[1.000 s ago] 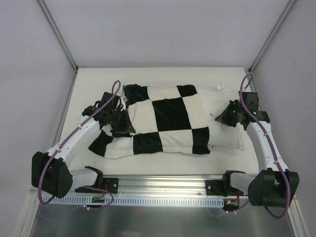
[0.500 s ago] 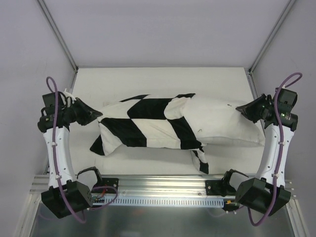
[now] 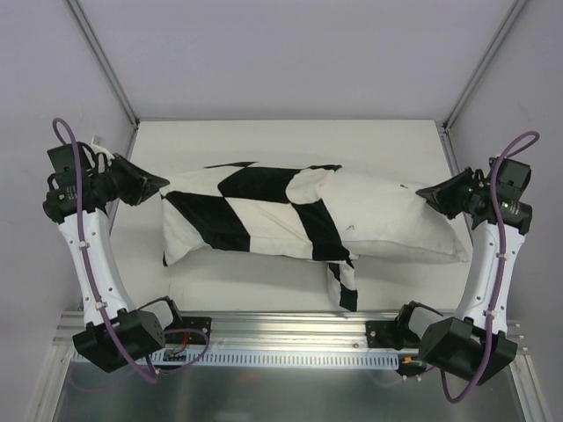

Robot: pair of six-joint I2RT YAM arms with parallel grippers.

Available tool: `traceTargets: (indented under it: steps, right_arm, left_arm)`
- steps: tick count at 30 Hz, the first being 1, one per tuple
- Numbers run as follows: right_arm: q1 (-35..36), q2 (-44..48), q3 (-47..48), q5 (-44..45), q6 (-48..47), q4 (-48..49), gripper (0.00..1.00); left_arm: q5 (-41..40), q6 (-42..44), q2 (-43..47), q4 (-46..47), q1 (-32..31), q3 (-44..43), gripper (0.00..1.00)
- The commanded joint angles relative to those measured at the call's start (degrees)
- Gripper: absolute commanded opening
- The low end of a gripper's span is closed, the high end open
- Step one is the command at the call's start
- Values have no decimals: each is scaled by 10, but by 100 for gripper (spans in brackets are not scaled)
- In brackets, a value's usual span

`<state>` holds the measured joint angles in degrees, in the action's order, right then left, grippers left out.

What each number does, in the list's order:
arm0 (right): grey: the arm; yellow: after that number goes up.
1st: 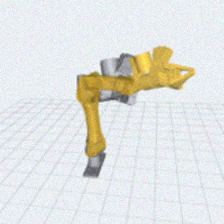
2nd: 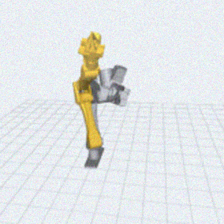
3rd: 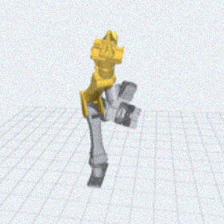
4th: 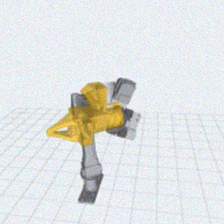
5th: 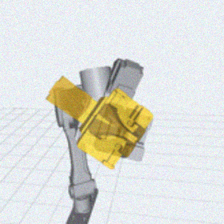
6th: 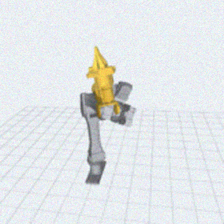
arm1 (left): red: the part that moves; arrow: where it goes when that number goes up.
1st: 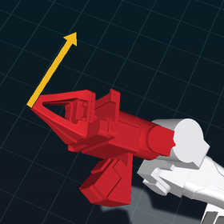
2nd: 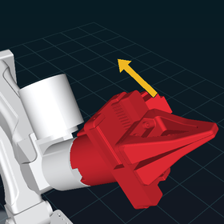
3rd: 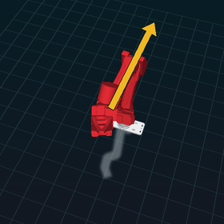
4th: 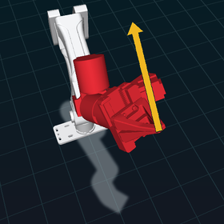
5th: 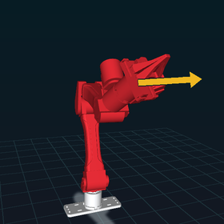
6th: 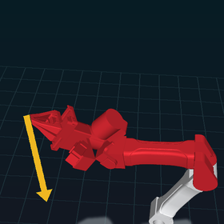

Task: Remove the pillowcase from the pillow

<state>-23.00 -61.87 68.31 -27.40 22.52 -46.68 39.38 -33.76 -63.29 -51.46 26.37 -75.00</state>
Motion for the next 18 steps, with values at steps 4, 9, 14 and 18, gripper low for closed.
traceTargets:
  steps: [4,9,14,18]
  right_arm:
    - [-21,25,126,89,17,139,1]
    - [-8,1,106,113,-12,123,1]
    - [2,-25,55,101,-42,85,81]
    - [38,17,-1,124,-63,84,94]
  left_arm:
    - [-58,-32,3,112,33,-92,0]
    - [-53,-37,9,121,33,-40,0]
    - [3,-2,5,131,32,35,40]
    - [-11,53,47,126,-15,66,71]
